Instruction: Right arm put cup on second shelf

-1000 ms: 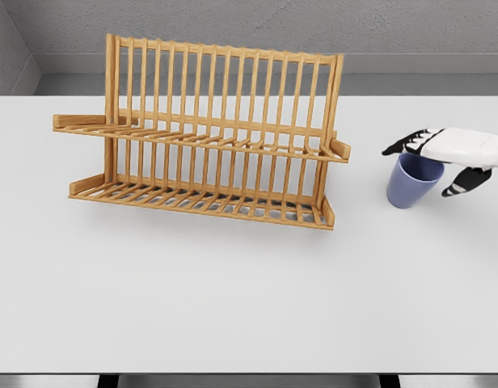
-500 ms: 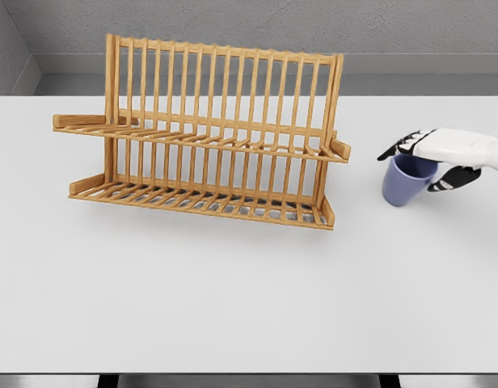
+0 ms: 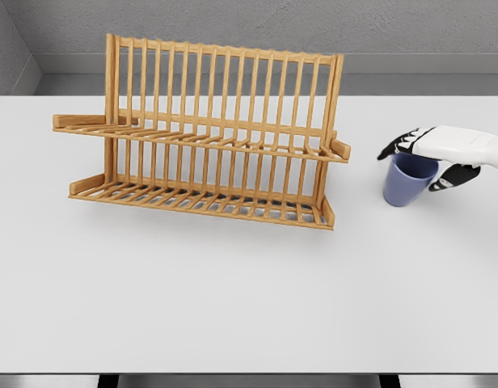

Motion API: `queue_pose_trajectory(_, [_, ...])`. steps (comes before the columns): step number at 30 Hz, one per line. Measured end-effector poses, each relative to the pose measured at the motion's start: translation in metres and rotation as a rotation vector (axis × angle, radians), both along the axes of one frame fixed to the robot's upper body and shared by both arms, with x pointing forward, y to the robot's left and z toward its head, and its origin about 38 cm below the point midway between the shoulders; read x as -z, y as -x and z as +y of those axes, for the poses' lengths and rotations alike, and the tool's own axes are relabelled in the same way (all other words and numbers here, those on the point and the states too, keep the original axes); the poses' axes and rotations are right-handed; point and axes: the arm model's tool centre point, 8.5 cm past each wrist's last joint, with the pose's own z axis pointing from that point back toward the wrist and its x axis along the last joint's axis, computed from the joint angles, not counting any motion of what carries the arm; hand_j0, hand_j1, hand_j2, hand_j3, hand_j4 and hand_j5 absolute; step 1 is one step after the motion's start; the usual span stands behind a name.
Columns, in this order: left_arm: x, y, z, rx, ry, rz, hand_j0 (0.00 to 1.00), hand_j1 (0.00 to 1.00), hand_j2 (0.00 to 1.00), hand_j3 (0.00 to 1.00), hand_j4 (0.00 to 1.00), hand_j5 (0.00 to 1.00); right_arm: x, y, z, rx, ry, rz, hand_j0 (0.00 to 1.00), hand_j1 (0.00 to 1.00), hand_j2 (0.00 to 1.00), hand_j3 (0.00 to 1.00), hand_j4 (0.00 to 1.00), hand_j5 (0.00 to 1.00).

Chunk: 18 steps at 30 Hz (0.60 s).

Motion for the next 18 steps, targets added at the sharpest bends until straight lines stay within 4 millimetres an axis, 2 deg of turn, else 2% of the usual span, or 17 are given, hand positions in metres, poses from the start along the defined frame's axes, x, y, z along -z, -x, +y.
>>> queue_pose_trajectory(18, [0.0000,0.0000,0.0000,0.000,0.000,0.000,1.00,1.00,1.00,1.00,1.00,1.00,0.0049,-0.0018,-0.0066,0.022,0.004,0.015,1.00,1.00,1.00,1.00,1.00,1.00])
